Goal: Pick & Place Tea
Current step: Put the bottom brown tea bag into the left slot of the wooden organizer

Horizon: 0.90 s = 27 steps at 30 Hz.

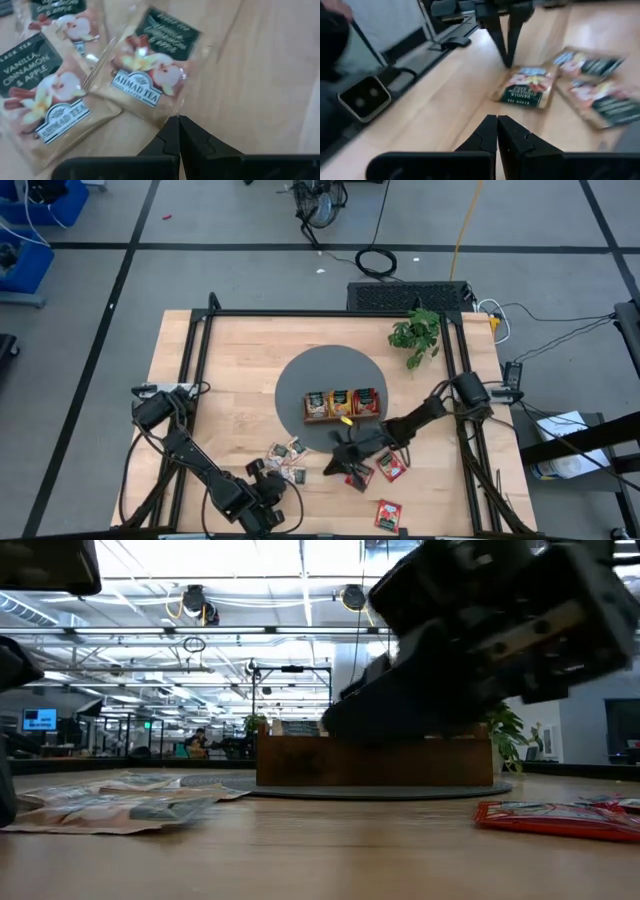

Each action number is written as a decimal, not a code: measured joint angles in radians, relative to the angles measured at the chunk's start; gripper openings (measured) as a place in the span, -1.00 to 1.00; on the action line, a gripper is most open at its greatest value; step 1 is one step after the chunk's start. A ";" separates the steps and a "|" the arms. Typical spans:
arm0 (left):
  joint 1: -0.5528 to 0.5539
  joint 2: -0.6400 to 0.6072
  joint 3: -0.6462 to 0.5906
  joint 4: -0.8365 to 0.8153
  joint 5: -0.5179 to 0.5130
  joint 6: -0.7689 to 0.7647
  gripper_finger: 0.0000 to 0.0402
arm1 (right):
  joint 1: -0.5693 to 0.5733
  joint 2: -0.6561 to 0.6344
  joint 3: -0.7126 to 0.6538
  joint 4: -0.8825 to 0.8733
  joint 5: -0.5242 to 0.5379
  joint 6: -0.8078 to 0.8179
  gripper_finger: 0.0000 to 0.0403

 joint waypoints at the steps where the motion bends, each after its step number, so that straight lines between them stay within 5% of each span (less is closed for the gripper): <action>1: 0.000 0.000 0.000 -0.009 0.004 -0.004 -0.98 | -0.012 0.011 0.013 -0.007 -0.037 0.047 -0.95; 7: 0.011 0.000 0.001 -0.024 0.016 0.023 -0.92 | -0.055 0.057 0.090 -0.074 -0.121 0.197 -0.85; 20: 0.057 0.017 0.001 0.001 -0.024 0.076 -0.93 | -0.053 0.056 0.122 -0.204 -0.034 0.306 -0.35; 27: 0.085 0.036 0.002 0.062 -0.026 0.132 -0.94 | -0.054 0.055 0.122 -0.297 -0.034 0.370 -0.26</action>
